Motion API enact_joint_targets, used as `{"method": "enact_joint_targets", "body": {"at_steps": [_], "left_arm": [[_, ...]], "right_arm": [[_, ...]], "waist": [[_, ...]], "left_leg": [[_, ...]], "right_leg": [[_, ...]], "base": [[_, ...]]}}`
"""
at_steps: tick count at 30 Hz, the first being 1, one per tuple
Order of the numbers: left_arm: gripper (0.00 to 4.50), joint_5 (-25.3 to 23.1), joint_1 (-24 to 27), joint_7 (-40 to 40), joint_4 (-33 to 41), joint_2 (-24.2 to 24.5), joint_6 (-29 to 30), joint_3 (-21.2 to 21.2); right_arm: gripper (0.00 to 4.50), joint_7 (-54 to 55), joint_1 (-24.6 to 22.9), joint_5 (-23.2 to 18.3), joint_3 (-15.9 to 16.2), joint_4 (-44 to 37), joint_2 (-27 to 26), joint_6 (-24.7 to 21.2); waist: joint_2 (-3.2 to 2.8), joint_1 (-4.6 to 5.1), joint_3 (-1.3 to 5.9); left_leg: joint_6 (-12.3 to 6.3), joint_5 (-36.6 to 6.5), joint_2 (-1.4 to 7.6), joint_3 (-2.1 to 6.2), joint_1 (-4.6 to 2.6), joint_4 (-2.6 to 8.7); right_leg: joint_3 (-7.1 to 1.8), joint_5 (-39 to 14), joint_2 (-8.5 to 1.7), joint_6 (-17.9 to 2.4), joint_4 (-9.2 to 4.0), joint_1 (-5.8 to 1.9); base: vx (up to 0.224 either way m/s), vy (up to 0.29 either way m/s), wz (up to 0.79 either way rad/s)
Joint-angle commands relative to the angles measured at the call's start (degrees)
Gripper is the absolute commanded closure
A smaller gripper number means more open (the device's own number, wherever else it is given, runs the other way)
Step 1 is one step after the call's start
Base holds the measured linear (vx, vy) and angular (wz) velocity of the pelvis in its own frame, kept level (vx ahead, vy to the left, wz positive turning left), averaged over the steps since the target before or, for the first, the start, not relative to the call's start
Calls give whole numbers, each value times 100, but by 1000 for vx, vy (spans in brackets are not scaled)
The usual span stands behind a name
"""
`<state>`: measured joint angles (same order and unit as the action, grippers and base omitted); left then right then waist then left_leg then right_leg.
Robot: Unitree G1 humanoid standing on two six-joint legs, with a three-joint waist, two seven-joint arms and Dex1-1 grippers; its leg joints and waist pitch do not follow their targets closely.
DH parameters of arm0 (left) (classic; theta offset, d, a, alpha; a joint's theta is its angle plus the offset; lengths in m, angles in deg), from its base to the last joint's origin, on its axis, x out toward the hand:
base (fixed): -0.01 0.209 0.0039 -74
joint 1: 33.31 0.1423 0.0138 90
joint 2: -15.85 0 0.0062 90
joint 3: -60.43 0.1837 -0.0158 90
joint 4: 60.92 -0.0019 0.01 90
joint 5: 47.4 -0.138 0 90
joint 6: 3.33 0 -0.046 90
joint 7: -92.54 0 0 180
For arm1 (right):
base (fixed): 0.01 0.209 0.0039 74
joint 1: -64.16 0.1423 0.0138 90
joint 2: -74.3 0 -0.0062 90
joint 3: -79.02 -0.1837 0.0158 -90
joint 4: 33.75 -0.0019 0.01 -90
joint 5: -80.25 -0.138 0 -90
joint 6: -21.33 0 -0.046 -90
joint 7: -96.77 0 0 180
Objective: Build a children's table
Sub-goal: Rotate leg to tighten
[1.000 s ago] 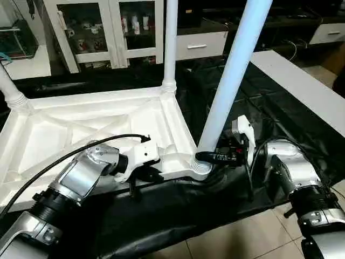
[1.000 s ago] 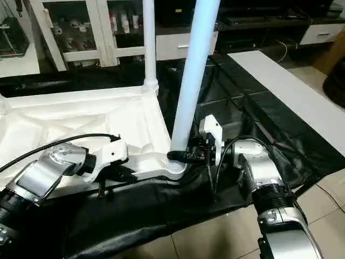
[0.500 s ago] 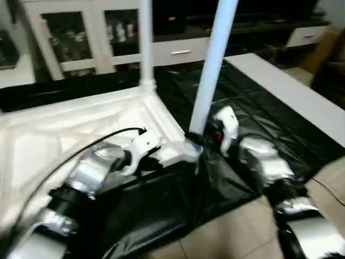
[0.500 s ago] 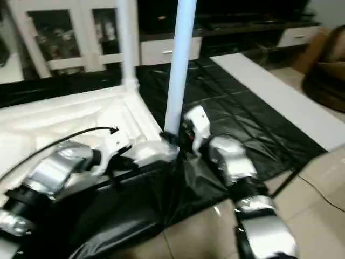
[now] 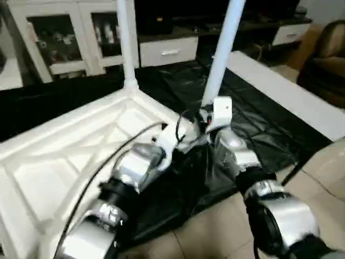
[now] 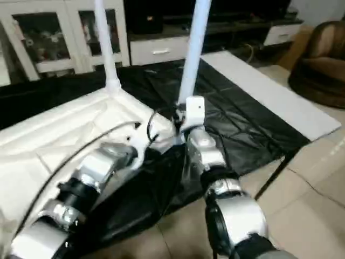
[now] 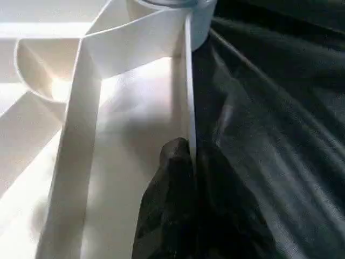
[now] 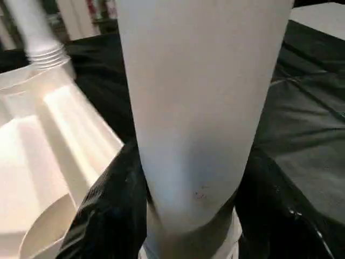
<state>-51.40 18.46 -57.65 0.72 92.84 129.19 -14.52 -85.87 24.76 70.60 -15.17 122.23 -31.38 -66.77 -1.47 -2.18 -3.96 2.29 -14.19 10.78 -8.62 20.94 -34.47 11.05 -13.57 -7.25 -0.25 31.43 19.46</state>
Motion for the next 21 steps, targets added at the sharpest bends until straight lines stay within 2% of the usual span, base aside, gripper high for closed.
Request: {"method": "enact_joint_targets", "body": {"at_steps": [1, 2, 3, 4, 5, 6, 7, 8, 9, 10, 11, 12, 13, 14, 15, 16, 17, 18, 19, 20, 21], "left_arm": [[450, 250, -127, 327, 391, -49, -77, 94], [450, 245, -85, 395, 422, 3, -118, 128], [450, 228, -51, 436, 427, 37, -154, 134], [450, 216, -31, 457, 426, 55, -177, 133], [450, 216, -28, 464, 421, 56, -193, 130], [450, 219, -22, 487, 405, 59, -239, 122], [450, 222, -22, 492, 404, 59, -247, 122], [450, 229, -23, 509, 412, 72, -263, 118], [450, 233, -25, 526, 420, 86, -277, 115], [450, 237, -30, 555, 425, 109, -301, 118], [450, 241, -35, 588, 425, 129, -326, 127], [450, 244, -42, 614, 420, 144, -347, 135], [450, 255, -44, 660, 423, 180, -389, 156], [450, 262, -45, 706, 429, 215, -424, 176], [450, 262, -45, 706, 429, 215, -424, 176], [450, 273, -31, 811, 457, 292, -492, 220], [450, 263, -27, 861, 463, 324, -524, 239], [450, 263, -27, 863, 463, 325, -525, 239], [450, 253, -20, 931, 472, 366, -575, 267], [450, 229, -19, 1059, 464, 457, -693, 319], [450, 224, -19, 1086, 460, 476, -719, 329]], "right_arm": [[262, 421, -296, -176, -370, 618, 192, -325], [262, 370, -273, -172, -363, 622, 196, -307], [262, 294, -232, -154, -371, 637, 193, -264], [262, 244, -205, -141, -381, 648, 189, -235], [262, 223, -190, -114, -371, 655, 188, -204], [262, 165, -148, -23, -335, 673, 185, -106], [262, 161, -142, -4, -325, 674, 186, -88], [262, 154, -117, 4, -332, 676, 186, -46], [262, 133, -95, -8, -349, 674, 184, -13], [262, 108, -69, -17, -360, 674, 187, 35], [262, 89, -55, -14, -357, 670, 193, 67], [227, 75, -45, -7, -351, 667, 198, 89], [206, -4, -32, -20, -363, 647, 200, 137], [192, -56, -23, -27, -369, 624, 206, 173], [192, -56, -23, -27, -369, 624, 206, 173], [176, -297, -8, -62, -387, 577, 205, 266], [160, -365, -3, -51, -383, 566, 210, 310], [149, -367, -3, -50, -383, 565, 210, 311], [147, -480, -5, -52, -378, 534, 213, 361], [147, -670, -27, -75, -375, 422, 234, 456], [135, -714, -33, -85, -377, 398, 238, 475]], "waist": [[-316, -129, 221], [-210, -175, 280], [104, -169, 403], [288, -166, 250], [377, -143, 233], [204, -252, 277], [212, -238, 282], [58, -223, 359], [38, -194, 394], [-3, -177, 404], [4, -178, 399], [30, -176, 359], [40, -177, 370], [64, -189, 395], [77, -213, 445], [64, -268, 502], [53, -304, 523], [72, -273, 514], [44, -291, 539], [35, -291, 548], [41, -294, 544]], "left_leg": [[705, -4506, 235, -103, 439, 1194], [679, -4589, 272, -178, 180, 1239], [694, -4072, 312, 23, -163, 1001], [676, -2900, 43, 56, -629, -54], [410, -1925, -13, 71, -594, -406], [191, -794, 128, 213, -117, -130], [241, -590, 186, 232, 156, 234], [480, -1149, 283, 259, 81, 497], [552, -1329, 314, 277, 34, 526], [670, -1443, 340, 225, -19, 580], [641, -1572, 327, 205, -4, 595], [629, -2066, 300, 151, -39, 602], [630, -2179, 291, 146, -57, 591], [560, -2029, 283, 127, -40, 595], [455, -1478, 293, 108, 11, 594], [297, -756, 297, 47, -23, 534], [217, -416, 293, 6, -50, 492], [31, 71, 254, -15, 57, 474], [-39, 160, 254, -24, 50, 469], [-145, 177, 244, -52, 25, 434], [-268, 158, 242, -63, 36, 431]], "right_leg": [[-14, -1021, 250, -303, 692, -497], [-143, -509, 328, -321, 765, -250], [-665, -1640, -86, -318, 491, -145], [-726, -5192, -712, -236, -681, 600], [-756, -5926, -921, -204, -868, 608], [-755, -5491, -1014, -261, -662, -13], [-689, -4621, -774, -259, -481, -223], [-548, -3200, -356, -329, -267, -84], [-569, -2524, -306, -424, -170, -36], [-646, -1086, -245, -856, -52, 9], [-646, -1045, -234, -917, -45, -11], [-671, -1551, -245, -925, -121, 52], [-697, -1722, -267, -914, -135, 64], [-741, -1744, -292, -919, -148, 40], [-765, -1285, -302, -965, -99, -22], [-777, -441, -283, -1108, -21, -10], [-775, 42, -276, -1216, 18, 17], [-760, 749, -222, -1352, 108, -52], [-752, 946, -224, -1386, 127, -65], [-760, 1179, -208, -1460, 143, -22], [-761, 1260, -210, -1521, 144, -29]], "base": [[95, 33, -6], [95, 33, -6], [47, -77, 7], [60, -119, -8], [60, -119, -8], [77, -24, -35], [96, 25, -34], [96, 25, -34], [50, 13, -3], [0, 0, 0], [0, 0, 0], [0, 0, 0], [0, 0, 0], [0, 0, 0], [0, 0, 0], [0, 0, 0], [0, 0, 0], [0, 0, 0], [0, 0, 0], [0, 0, 0], [0, 0, 0]]}}
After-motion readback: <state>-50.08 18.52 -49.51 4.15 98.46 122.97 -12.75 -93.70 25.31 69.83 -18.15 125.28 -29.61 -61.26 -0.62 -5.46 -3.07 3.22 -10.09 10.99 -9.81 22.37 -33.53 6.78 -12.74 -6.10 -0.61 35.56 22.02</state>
